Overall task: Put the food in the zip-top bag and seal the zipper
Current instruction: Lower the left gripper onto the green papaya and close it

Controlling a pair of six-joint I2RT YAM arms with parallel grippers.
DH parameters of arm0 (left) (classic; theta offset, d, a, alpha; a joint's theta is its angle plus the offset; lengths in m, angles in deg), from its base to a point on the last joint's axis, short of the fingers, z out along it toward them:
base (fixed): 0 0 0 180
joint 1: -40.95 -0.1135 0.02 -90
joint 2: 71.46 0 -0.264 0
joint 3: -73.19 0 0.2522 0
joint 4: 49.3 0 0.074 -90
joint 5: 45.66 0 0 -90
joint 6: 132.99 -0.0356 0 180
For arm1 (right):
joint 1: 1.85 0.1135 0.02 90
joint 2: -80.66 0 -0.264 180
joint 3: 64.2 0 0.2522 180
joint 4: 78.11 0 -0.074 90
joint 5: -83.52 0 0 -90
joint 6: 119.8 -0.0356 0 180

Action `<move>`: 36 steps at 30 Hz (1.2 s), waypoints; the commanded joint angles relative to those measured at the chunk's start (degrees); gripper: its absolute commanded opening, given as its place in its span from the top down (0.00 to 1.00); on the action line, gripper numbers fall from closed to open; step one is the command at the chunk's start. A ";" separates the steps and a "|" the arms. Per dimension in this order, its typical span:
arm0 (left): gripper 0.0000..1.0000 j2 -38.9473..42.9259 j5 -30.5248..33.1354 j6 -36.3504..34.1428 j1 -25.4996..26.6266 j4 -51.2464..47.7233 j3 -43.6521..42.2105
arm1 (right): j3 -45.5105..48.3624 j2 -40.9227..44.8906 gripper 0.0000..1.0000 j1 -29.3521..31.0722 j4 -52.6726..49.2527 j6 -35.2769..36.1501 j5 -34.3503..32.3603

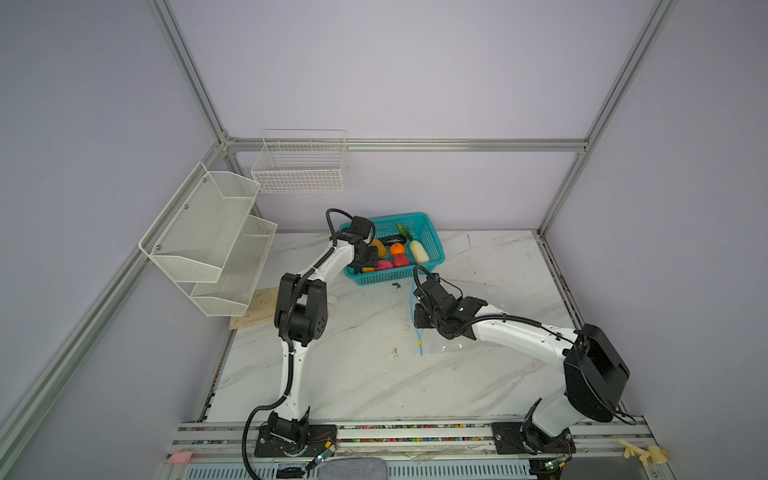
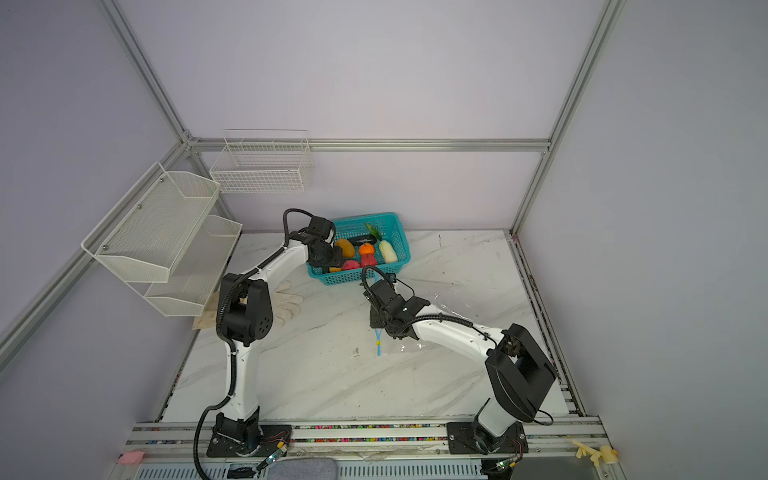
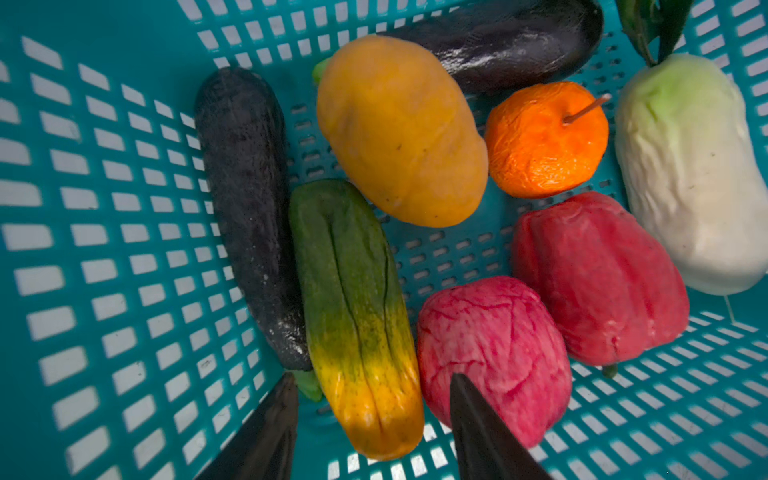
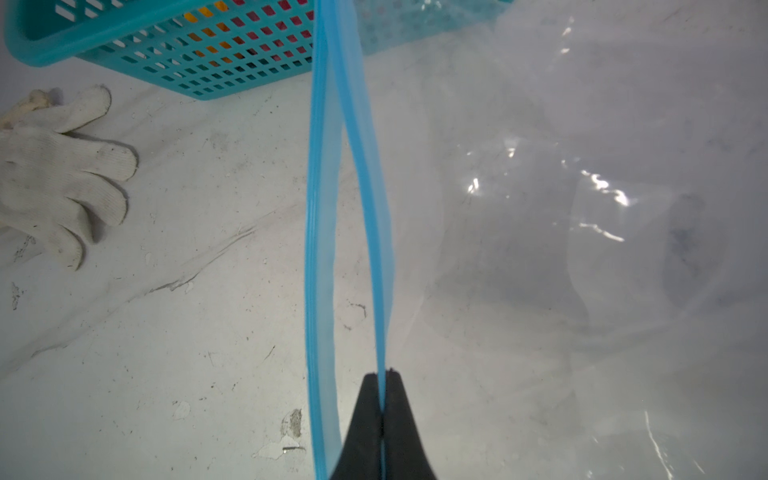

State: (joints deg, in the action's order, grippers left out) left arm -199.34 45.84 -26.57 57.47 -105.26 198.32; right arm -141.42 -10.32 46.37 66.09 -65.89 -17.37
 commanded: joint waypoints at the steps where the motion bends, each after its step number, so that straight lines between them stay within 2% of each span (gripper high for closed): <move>1: 0.41 -1.09 0.79 -0.51 -0.25 -0.21 5.52 | -1.58 -0.60 1.00 -0.30 0.51 0.50 0.06; 23: 0.37 -7.13 -3.60 0.09 -0.95 -0.19 10.04 | -1.92 -0.16 1.00 -0.33 0.43 0.24 0.32; 31: 0.45 -7.13 -3.77 0.34 -1.13 -0.25 10.04 | -2.18 -0.07 1.00 -0.33 0.32 0.24 0.24; 36: 0.45 -7.06 -3.52 -0.14 -1.13 -0.23 9.48 | -2.28 -0.14 1.00 -0.33 0.41 0.33 0.25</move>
State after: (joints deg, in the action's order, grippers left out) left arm -206.75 42.91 -26.13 56.72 -105.85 203.52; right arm -141.95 -10.45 46.29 66.46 -65.85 -16.91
